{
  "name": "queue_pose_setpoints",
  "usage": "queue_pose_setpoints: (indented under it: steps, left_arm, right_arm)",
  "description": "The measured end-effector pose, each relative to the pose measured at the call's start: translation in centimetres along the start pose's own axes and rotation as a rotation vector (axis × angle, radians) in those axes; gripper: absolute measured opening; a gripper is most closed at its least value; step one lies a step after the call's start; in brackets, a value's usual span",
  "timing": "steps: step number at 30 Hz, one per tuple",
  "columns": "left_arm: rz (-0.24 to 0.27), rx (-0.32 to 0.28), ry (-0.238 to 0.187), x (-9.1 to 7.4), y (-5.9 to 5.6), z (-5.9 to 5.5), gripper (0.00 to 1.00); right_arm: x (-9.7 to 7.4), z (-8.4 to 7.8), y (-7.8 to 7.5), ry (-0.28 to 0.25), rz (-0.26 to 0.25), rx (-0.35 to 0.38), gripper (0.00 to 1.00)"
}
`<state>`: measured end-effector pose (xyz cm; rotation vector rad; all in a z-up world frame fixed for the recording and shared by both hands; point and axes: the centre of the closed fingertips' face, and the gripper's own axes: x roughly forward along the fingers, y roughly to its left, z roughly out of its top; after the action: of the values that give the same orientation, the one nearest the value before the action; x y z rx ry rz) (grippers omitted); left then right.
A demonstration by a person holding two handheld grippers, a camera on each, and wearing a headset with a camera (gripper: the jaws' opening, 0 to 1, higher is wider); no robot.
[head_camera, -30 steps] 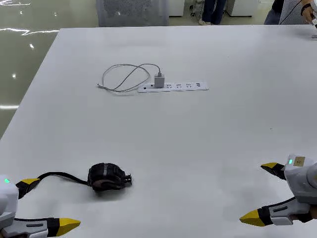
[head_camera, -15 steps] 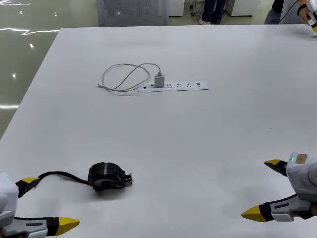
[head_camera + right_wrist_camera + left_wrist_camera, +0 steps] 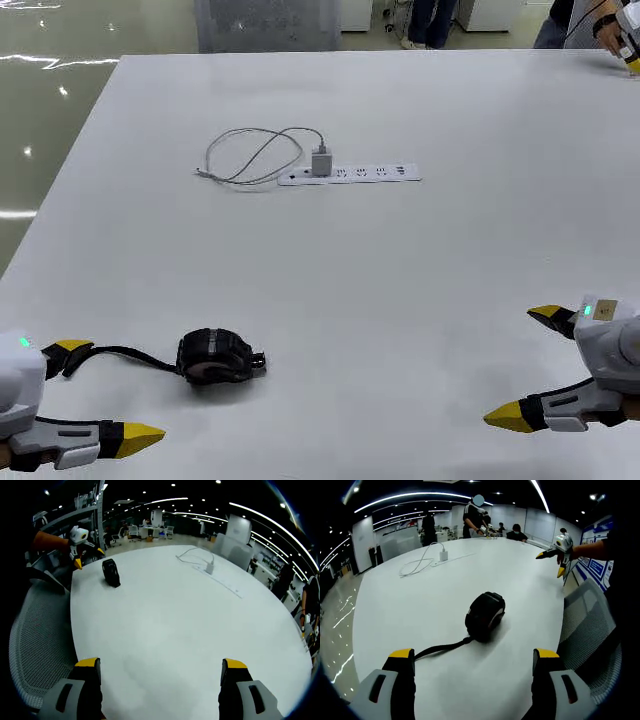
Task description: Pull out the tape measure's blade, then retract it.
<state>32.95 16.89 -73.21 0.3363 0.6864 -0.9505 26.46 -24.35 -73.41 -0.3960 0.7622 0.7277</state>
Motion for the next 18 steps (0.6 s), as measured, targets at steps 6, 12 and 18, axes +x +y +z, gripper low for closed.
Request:
queue_pose_setpoints:
  steps: [6, 12, 18]
  left_arm:
    - [-0.066, 0.135, 0.072, 1.3, -0.4, 0.7, 0.89]
    - [-0.121, 0.199, 0.109, 2.6, -0.7, 1.9, 0.90]
    - [-0.174, 0.284, 0.160, 3.6, -0.9, 2.7, 0.87]
  right_arm:
    - [1.4, 1.0, 0.0, 0.009, 0.025, -0.034, 0.99]
    - [2.6, 2.3, 0.1, 0.013, 0.060, -0.068, 0.99]
    - [3.9, 3.4, 0.7, 0.023, 0.100, -0.108, 0.99]
